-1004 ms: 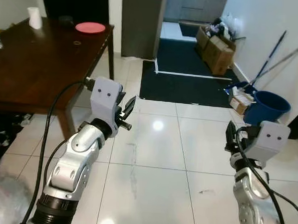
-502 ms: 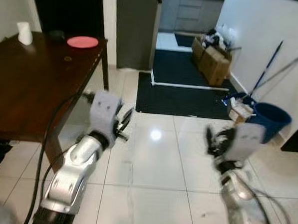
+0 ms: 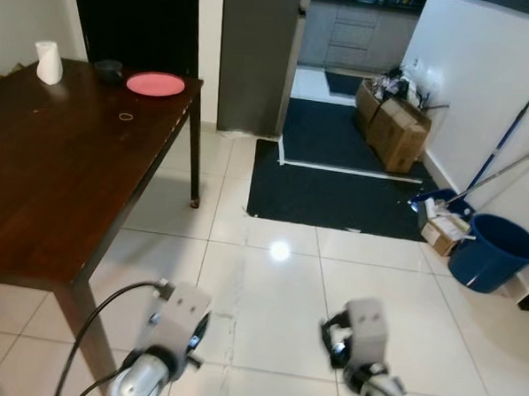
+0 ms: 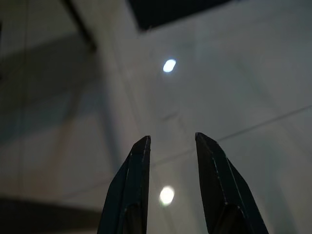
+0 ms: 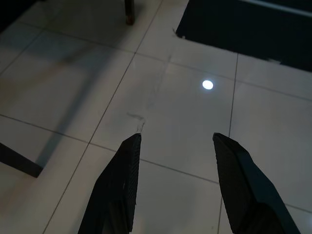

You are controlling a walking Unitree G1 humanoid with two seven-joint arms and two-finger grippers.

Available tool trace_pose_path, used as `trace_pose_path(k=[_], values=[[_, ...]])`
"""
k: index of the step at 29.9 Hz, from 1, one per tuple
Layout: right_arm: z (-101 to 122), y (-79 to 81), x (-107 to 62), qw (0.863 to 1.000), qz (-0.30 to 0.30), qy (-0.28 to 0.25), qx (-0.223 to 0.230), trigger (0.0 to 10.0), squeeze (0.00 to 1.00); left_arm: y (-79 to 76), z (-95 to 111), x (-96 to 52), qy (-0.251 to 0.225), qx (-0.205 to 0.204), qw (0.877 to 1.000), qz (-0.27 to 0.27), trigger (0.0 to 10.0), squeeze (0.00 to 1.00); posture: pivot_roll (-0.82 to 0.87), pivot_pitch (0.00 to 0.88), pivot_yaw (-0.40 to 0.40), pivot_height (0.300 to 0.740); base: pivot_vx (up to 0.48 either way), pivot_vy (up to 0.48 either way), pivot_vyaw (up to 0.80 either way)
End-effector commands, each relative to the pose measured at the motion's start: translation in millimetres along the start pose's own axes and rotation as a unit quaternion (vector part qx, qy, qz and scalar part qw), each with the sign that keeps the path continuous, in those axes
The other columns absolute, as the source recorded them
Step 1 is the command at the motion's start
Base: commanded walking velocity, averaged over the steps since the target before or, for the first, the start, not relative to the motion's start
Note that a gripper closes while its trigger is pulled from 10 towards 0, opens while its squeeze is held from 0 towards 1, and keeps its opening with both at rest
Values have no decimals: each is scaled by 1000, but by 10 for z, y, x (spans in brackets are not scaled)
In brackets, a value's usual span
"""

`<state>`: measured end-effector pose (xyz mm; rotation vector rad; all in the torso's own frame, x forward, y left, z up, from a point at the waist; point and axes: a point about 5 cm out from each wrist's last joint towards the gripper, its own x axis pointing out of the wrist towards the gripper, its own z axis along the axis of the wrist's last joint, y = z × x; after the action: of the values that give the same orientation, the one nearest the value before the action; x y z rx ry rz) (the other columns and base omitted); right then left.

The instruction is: Setting the table

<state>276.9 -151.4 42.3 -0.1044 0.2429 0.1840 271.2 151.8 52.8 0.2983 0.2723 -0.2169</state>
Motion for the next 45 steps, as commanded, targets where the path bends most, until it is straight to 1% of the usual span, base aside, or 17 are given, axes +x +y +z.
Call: trace_pose_path(k=[1, 2, 5, 14, 18, 25, 30, 35, 45], values=[[-70, -70, -41, 1000, -9, 8, -5, 10000, 0, -81, 17, 8, -9, 1, 1000, -11, 10000, 0, 48, 45, -1, 740, 480, 0, 0], [-76, -69, -41, 1000, -11, 2, -4, 10000, 0, -151, 72, 15, -24, 8, 999, -26, 10000, 0, 41, 45, 3, 740, 480, 0, 0], [-81, -86, -37, 1000, -25, -5, 5, 10000, 0, -221, 118, 32, -39, 22, 998, -44, 10000, 0, 35, 46, 9, 740, 480, 0, 0], [-151, -95, -70, 999, -37, -4, 7, 10000, 0, -273, 121, 63, -56, 35, 996, -63, 10000, 0, 24, 47, 18, 740, 480, 0, -740], [-159, -100, -67, 999, -41, -6, 7, 10000, 0, -276, 125, 69, -59, 36, 996, -65, 10000, 0, 20, 46, 22, 740, 480, 0, -698], [-139, -130, -47, 999, -45, -10, 1, 10000, 0, -270, 122, 86, -62, 34, 996, -63, 10000, 0, 20, 43, 22, 740, 480, 0, 0], [-73, -166, -23, 999, -45, -25, 3, 10000, 0, -238, 146, 119, -64, 29, 996, -55, 10000, 0, 21, 43, 25, 740, 480, 0, 0], [-28, -147, -9, 999, -36, -37, 7, 10000, 0, -238, 180, 148, -68, 29, 996, -55, 10000, 0, 18, 42, 28, 740, 480, 0, 0], [-9, -89, -6, 999, -16, -46, 13, 10000, 0, -223, 205, 172, -73, 30, 995, -53, 10000, 0, 21, 40, 32, 740, 480, 0, 0]])
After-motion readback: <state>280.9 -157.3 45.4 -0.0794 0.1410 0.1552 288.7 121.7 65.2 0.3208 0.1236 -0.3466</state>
